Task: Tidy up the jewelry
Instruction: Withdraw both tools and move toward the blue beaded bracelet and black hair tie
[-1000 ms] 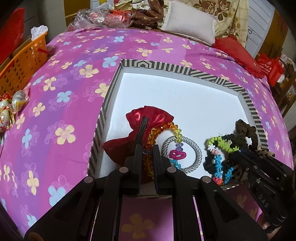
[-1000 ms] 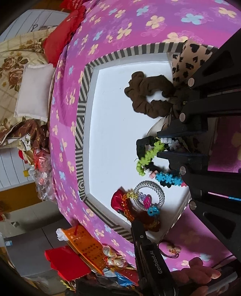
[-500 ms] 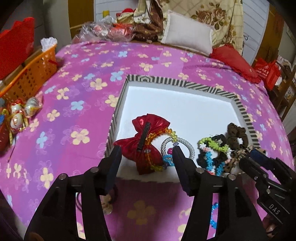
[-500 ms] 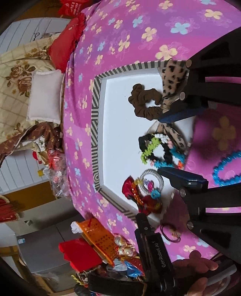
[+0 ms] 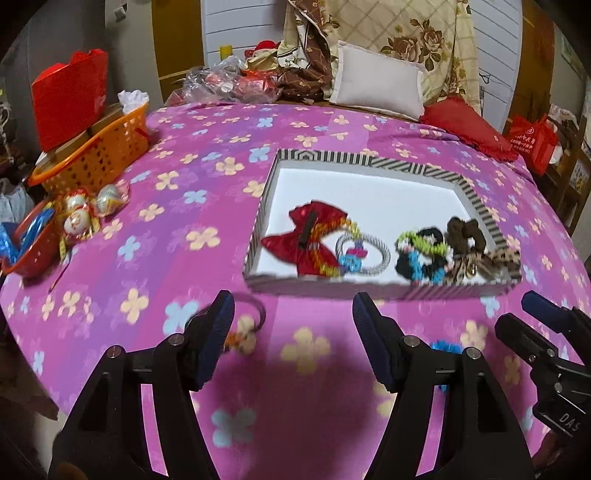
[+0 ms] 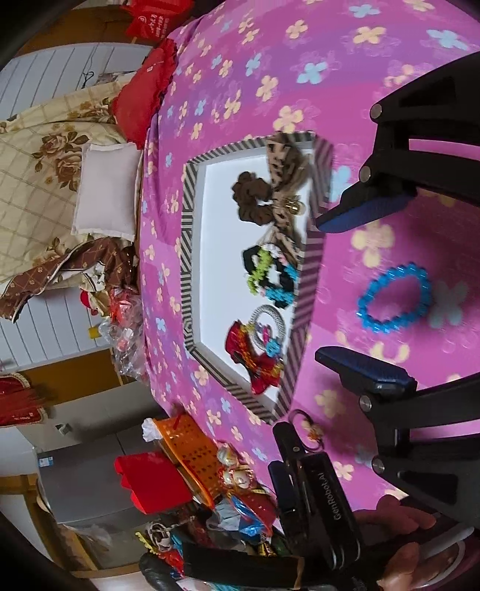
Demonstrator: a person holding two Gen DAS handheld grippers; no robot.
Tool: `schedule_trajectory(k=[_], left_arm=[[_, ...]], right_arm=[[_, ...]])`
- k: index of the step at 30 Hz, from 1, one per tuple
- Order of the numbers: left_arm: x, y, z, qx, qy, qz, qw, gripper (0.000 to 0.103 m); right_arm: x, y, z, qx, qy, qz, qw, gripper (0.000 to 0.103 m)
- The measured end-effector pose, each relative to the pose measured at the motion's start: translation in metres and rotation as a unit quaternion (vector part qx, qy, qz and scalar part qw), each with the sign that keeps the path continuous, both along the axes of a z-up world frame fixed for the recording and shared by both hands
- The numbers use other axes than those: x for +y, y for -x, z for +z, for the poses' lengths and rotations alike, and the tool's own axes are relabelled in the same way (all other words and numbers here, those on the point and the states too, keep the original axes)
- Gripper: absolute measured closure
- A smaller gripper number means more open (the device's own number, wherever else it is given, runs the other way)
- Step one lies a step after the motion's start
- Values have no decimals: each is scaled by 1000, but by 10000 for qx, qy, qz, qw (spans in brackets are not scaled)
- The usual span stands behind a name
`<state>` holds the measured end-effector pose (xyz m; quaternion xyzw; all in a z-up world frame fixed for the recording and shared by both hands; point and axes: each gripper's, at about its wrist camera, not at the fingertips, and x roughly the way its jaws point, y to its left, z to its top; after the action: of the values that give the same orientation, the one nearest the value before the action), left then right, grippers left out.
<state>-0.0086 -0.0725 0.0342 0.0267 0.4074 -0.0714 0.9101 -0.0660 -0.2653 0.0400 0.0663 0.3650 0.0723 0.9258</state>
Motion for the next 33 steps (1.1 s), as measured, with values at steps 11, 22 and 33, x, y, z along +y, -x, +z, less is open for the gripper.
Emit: schedule_trajectory(k=[11,22,33], left_arm=[[16,40,-27,183,101,153,9997,33],[20,62,-23,76,34,146,9999,33],[21,67,-20,84,68,141,9998,33]], right_arm=[[15,36,-21,183,103,17,9998,41],[25,52,-16,138,244,22,9996,41],[28,57,-12,84,323,3,9994,35]])
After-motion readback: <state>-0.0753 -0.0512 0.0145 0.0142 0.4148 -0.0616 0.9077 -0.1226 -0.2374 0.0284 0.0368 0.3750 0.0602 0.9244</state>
